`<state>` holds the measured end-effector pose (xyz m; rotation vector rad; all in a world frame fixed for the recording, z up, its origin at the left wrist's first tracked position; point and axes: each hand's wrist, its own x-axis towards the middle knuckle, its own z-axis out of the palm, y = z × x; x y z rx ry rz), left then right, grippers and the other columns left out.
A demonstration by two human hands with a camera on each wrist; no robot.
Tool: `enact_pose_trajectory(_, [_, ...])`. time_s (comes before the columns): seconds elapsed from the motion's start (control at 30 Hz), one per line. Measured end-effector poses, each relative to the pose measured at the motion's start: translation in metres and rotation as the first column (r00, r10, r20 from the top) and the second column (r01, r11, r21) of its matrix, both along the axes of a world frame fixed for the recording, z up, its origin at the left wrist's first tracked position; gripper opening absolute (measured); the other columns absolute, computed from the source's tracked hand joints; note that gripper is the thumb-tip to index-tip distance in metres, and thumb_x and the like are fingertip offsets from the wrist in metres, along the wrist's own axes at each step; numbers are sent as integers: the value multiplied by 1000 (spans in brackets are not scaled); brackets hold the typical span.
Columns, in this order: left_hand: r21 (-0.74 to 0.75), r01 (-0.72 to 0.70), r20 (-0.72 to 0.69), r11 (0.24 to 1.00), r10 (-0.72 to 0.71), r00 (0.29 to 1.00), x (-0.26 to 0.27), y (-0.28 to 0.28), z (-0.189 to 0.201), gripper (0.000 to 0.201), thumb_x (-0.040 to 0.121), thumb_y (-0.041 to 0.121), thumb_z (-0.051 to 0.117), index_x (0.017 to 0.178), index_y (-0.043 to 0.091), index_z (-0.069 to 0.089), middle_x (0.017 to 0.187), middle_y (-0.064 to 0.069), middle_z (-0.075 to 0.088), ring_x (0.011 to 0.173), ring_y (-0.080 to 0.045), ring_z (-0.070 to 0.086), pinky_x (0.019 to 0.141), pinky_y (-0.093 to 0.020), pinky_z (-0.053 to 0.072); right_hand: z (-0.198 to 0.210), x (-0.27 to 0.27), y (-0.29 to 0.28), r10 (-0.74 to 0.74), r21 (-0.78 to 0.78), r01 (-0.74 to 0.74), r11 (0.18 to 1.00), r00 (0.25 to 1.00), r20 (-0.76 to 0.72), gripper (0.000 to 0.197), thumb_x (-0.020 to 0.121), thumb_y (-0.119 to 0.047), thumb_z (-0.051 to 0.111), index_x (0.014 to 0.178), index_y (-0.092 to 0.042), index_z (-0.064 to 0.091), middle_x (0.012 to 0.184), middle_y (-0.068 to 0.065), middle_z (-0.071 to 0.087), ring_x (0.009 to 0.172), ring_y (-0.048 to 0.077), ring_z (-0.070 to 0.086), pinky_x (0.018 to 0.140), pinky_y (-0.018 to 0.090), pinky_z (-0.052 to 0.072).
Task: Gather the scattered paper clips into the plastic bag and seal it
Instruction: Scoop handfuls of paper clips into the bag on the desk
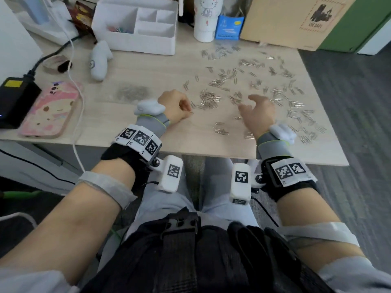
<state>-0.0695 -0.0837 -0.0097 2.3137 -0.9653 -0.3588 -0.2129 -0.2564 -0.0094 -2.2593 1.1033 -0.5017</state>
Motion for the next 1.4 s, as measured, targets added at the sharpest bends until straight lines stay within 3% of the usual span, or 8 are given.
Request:
enact_pose_trajectory(0.1, [-59,-22,-14,998,21,1000,-11,-11,-5,11,73,8,67,83,8,71,76,-6,66,66,-15,55,59,-15,37,-9,-19,-7,-43,-53,31,998,971,-237,54,88,-36,46,134,-9,41,147,13,31,141,30,15,114,51,14])
enact_pose_trajectory(0.23, [-166,10,-54,986,-19,998,-32,-28,-6,13,75,9,69,87,6,70,88,-14,71,66,-13,55,71,-23,45,-24,-27,-4,79,33,-73,997,943,-324,56,94,-39,36,137,-2,34,151,17,21,142,30,9,116,49,3])
enact_pose_trajectory(0.33, [-116,95,18,989,-93,995,-45,-36,-5,52,66,40,75,109,14,65,112,-10,62,106,-24,54,92,-30,41,-29,-25,3,241,50,-236,971,941,-237,46,97,-33,36,134,-6,40,148,16,27,141,30,16,115,44,6])
enact_pose_trajectory(0.5, [260,97,116,961,-131,985,-53,-41,-9,115,51,75,66,144,33,14,158,-3,1,145,-27,-10,113,-56,6,-12,-36,5,233,132,-259,957,956,180,39,95,-17,49,131,0,49,144,15,42,135,25,37,109,25,26])
enact_pose_trajectory(0.67, [241,68,132,968,-102,986,-52,-39,1,115,43,72,68,141,27,28,146,-9,26,136,-32,19,106,-49,25,3,-63,-17,2,57,-5,998,998,61,48,72,-31,74,115,-13,64,113,4,61,92,14,56,77,22,41])
enact_pose_trajectory(0.87, [8,54,6,998,-54,999,-51,-42,-4,66,55,36,86,112,13,62,114,-11,60,97,-25,58,91,-35,46,4,-74,-17,124,147,-103,984,982,-141,47,56,-21,85,99,-13,67,77,4,64,76,18,59,69,28,49])
enact_pose_trajectory(1.1, [-101,50,11,994,-49,999,-49,-55,-11,25,68,22,78,89,10,71,90,-10,71,73,-12,53,59,-10,34,-9,-46,-11,161,118,-156,981,986,-34,15,63,-13,76,76,-15,69,68,3,62,69,17,58,71,33,53])
enact_pose_trajectory(1.4, [-186,-3,53,982,13,998,-16,-68,0,23,73,22,73,94,14,70,96,-9,67,78,-18,55,73,-22,40,-5,8,-7,149,186,-171,968,981,125,17,68,-15,74,84,-11,69,67,-3,58,67,13,53,71,30,48])
